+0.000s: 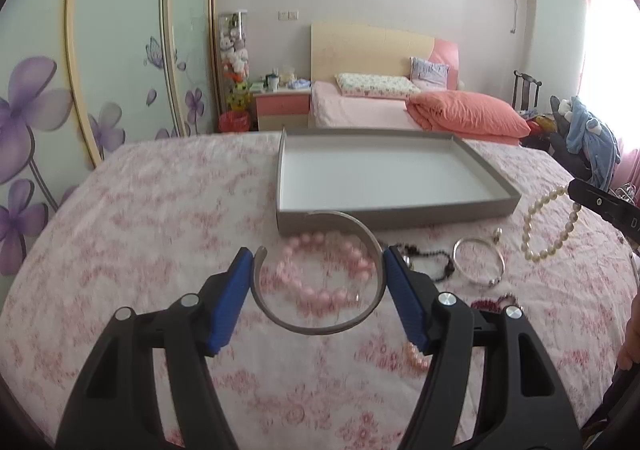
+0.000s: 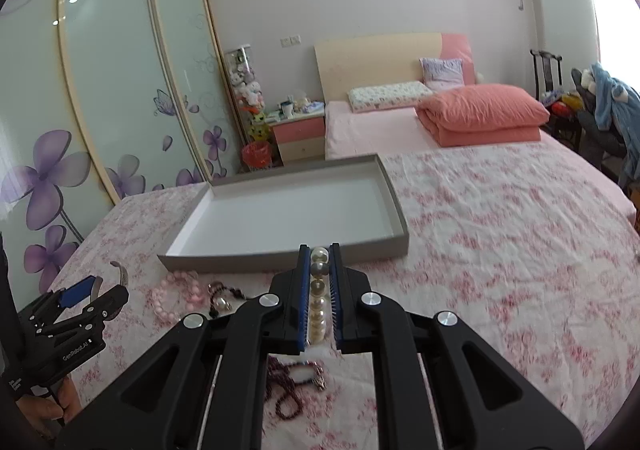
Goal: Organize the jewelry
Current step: 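Carry the bangle and pearl bracelet into the gray tray and open both tools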
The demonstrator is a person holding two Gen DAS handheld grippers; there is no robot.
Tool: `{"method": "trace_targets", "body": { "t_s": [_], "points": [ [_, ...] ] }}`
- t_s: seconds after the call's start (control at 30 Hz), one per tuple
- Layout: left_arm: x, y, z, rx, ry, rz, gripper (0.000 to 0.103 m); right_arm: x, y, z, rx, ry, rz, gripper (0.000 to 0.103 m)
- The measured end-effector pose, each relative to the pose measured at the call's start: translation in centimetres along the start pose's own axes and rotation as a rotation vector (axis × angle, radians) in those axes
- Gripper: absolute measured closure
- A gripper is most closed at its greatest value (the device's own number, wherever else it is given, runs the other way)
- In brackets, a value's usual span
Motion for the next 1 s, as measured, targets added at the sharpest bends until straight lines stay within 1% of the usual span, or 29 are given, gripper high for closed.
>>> {"method": "trace_targets", "body": {
  "t_s": [0.33, 0.43, 0.53, 0.73, 0.8, 1.0],
  "points": [
    [-1.0, -4.9, -1.3, -0.116, -0.016, -0.041, 0.038, 2.0, -4.4, -1.0, -0.118, -0.012, 0.065, 0.093],
    [-1.4, -6.6, -2.5, -0.151, -0.021, -0.048, 0.038, 2.4, -5.7, -2.3, -0.144, -0.016, 0.076, 0.093],
    [-1.7, -7.9, -4.2, -0.169, -0.017, -0.056, 0.038, 2.6, -6.5, -4.0, -0.152, -0.014, 0.080, 0.093],
    [-2.1, -9.4, -8.8, -0.150, -0.012, -0.065, 0.038, 2.3, -7.2, -8.5, -0.125, 0.002, 0.074, 0.093],
    [-2.3, -9.7, -10.7, -0.130, -0.007, -0.061, 0.038, 2.3, -7.1, -9.8, -0.109, 0.004, 0.073, 0.093],
    [-2.3, -9.3, -15.8, -0.049, 0.006, -0.040, 0.038, 1.7, -6.0, -14.7, -0.013, 0.006, 0.068, 0.093]
  ]
}}
Point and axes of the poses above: each gripper's, at about its wrist camera, not at the fingertips, and z roughly against the way its jaws point, x to its left, y to its underside, the point moved 3 cm from there along -z, roughly the way its jaws point, and after that the axes turned 10 degrees about -x, right-handed, at the moved point
